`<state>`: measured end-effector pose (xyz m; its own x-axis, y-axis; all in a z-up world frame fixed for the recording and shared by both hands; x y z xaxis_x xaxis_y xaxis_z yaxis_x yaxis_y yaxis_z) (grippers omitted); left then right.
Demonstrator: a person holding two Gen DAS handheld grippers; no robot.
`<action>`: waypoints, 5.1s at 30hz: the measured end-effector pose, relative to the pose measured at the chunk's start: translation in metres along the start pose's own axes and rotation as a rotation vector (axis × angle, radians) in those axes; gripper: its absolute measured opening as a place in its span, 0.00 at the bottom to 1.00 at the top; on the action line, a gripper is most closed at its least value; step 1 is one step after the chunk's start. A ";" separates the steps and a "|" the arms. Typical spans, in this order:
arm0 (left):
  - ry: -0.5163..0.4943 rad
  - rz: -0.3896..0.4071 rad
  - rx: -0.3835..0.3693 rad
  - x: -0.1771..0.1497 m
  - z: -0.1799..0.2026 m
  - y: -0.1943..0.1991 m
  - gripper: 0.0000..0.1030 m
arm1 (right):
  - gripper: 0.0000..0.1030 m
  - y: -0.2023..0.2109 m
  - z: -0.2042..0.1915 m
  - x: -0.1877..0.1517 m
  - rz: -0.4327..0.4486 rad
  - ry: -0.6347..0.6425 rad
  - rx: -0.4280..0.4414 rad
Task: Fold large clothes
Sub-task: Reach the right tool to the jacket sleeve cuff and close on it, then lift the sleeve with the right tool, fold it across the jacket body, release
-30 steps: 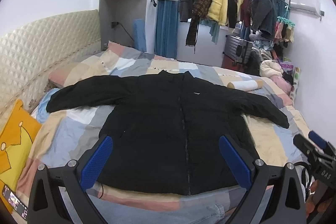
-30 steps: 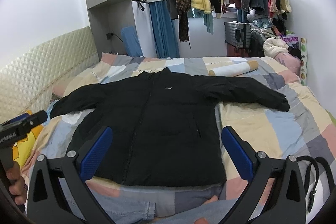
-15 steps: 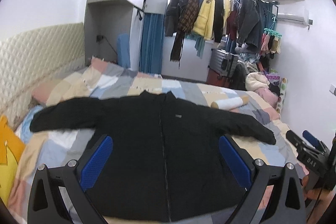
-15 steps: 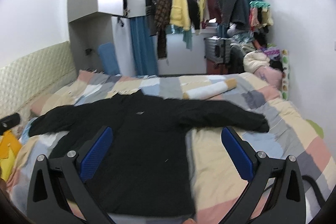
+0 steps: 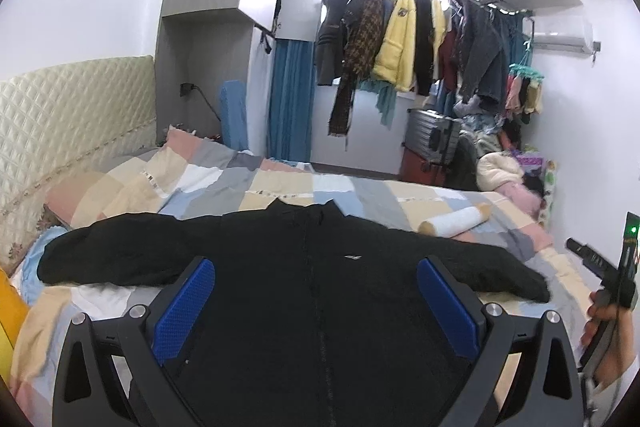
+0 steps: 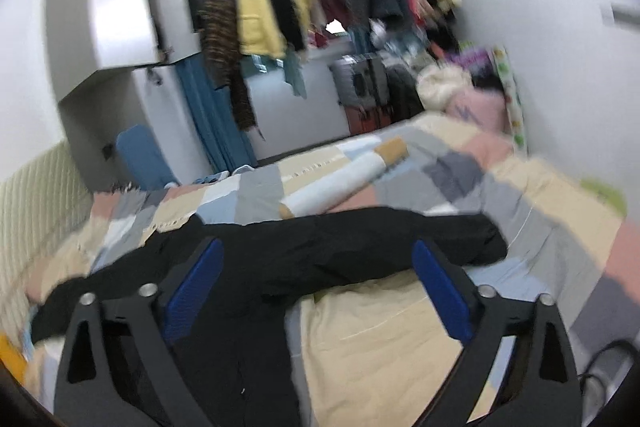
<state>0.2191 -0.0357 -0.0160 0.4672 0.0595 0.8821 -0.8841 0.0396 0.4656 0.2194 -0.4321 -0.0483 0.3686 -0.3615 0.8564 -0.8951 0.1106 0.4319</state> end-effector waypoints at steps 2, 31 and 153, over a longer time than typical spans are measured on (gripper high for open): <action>-0.006 -0.005 0.028 -0.012 -0.006 -0.018 0.99 | 0.90 -0.019 0.025 -0.002 -0.007 -0.064 -0.004; -0.037 -0.224 0.085 -0.113 -0.035 -0.164 0.99 | 0.80 -0.198 0.253 -0.073 0.142 -0.663 -0.157; 0.155 -0.100 0.247 -0.132 -0.198 -0.045 0.99 | 0.90 -0.093 -0.398 -0.150 -0.285 0.522 0.531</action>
<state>0.1985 0.1524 -0.1671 0.5309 0.2196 0.8185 -0.7996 -0.1899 0.5697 0.3473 -0.0196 -0.1047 0.5533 0.1855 0.8121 -0.7005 -0.4240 0.5741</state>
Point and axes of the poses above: each gripper's, at about its wrist camera, not at the fingertips, and y roughly against the way its jaws point, z to its right, x to its top, the point moved 4 cm from there along -y, roughly the way its jaws point, and after that the axes turned 7 degrees about x, right-handed, at the moved point
